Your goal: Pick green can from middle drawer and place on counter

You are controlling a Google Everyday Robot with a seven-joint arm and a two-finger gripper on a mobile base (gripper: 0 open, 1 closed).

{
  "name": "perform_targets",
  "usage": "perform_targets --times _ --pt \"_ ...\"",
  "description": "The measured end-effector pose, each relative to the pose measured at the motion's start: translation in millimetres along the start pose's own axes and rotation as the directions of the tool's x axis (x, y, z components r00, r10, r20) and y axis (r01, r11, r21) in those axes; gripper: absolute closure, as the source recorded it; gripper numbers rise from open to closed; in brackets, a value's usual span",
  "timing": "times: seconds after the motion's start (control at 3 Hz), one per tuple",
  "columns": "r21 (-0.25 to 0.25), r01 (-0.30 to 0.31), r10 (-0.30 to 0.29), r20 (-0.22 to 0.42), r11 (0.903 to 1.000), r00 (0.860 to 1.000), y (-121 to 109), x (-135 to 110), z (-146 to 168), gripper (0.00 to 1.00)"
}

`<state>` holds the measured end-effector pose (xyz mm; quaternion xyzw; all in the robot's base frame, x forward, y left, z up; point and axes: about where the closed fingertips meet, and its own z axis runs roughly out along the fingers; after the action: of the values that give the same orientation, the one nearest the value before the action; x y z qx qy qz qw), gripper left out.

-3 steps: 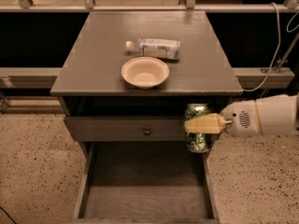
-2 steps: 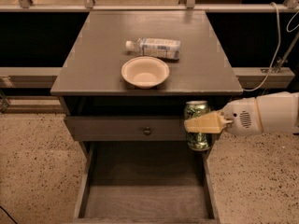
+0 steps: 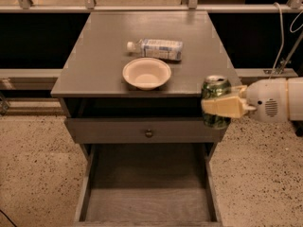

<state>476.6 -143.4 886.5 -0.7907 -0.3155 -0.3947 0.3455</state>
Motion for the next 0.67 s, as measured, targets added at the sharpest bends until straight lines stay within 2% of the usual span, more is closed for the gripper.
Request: perform_targets --times 0.33,0.67 --pt "0.028 0.207 -0.204 -0.074 0.978 0.976 14 38 -20 1.0" --pt "0.141 0.387 -0.376 -0.101 0.9112 0.921 27 64 -3 1.0"
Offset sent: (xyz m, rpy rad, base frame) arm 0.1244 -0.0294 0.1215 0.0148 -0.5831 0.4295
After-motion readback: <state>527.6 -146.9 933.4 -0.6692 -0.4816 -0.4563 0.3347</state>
